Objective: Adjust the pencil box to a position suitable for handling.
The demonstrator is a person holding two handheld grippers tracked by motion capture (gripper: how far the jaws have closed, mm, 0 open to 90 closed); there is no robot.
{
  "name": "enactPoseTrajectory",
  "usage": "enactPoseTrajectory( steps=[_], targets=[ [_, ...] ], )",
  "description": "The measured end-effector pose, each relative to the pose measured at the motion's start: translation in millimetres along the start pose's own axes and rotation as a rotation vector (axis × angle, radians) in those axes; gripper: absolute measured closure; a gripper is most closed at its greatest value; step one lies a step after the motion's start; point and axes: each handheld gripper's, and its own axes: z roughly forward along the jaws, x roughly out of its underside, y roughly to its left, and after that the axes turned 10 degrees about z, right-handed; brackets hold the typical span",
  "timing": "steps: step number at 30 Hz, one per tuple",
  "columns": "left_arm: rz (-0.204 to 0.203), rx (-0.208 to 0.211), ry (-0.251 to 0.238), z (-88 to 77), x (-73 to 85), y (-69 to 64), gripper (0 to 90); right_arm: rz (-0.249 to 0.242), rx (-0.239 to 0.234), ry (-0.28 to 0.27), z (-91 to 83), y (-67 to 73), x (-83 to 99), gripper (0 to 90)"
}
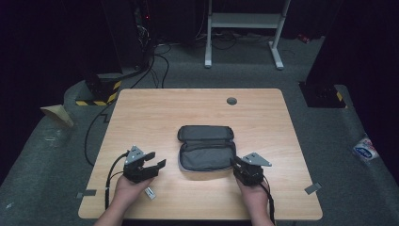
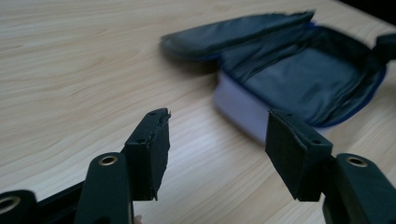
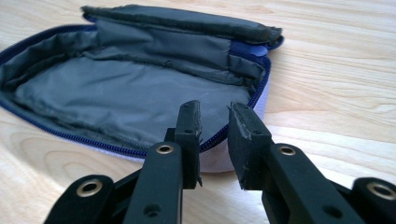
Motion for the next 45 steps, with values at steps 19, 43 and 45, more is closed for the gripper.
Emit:
enactPoseTrajectory(
  steps=[19, 43, 45],
  targets=[
    [-0.01, 0.005, 0.093, 53.6, -13.6, -23.0, 68.8, 0.043, -0.002, 0.03, 16.1, -6.8, -10.3, 77.9],
    [-0.006, -0.101, 0.111, 47.1, 10.3, 0.6, 79.6, 0.006, -0.05, 0.04, 38.3, 16.8, -7.4, 75.9],
    [-0.005, -0.1, 0.111, 47.1, 9.4, 1.3, 78.3, 0.009, -0.051, 0.039, 38.5, 16.7, -7.9, 74.8]
  ],
)
